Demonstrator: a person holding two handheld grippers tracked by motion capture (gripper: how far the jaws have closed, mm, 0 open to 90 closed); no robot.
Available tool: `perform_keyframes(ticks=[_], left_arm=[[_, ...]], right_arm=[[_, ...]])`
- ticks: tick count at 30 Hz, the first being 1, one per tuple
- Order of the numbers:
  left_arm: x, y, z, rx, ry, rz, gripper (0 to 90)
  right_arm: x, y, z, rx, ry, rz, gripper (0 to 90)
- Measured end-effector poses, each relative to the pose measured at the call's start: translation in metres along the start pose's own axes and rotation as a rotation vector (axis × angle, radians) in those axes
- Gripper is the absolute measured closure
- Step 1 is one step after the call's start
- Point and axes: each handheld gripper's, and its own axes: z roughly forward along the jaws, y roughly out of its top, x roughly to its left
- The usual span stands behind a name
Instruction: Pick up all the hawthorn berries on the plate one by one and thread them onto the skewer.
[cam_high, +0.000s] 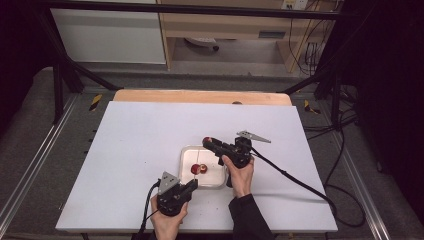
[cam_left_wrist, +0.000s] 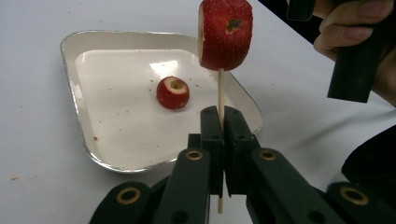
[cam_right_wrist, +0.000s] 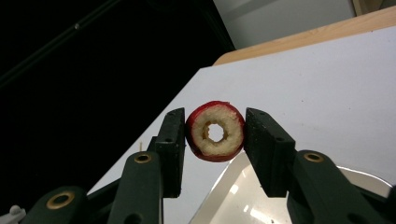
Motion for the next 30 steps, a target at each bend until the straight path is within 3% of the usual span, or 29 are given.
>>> perform_keyframes(ticks=[5,15,23,30], left_arm=[[-0.003,-0.001,0.001,-0.001,-0.003,0.002,87.8],[-0.007,0.0,0.008,0.013,-0.01,-0.004,87.8],[-0.01,0.004,0.009,0.007,-0.01,0.008,87.8],[-0.01,0.006,0.011,0.01,-0.013,-0.006,87.8]], right_arm=[[0.002,-0.001,0.0,-0.062,0.018,0.04,59.8],[0.007,0.002,-0.005,-0.125,0.068,0.109,59.8],[0.008,0.004,-0.007,-0.129,0.094,0.151,59.8],[0.01,0.004,-0.009,-0.124,0.103,0.148,59.8]])
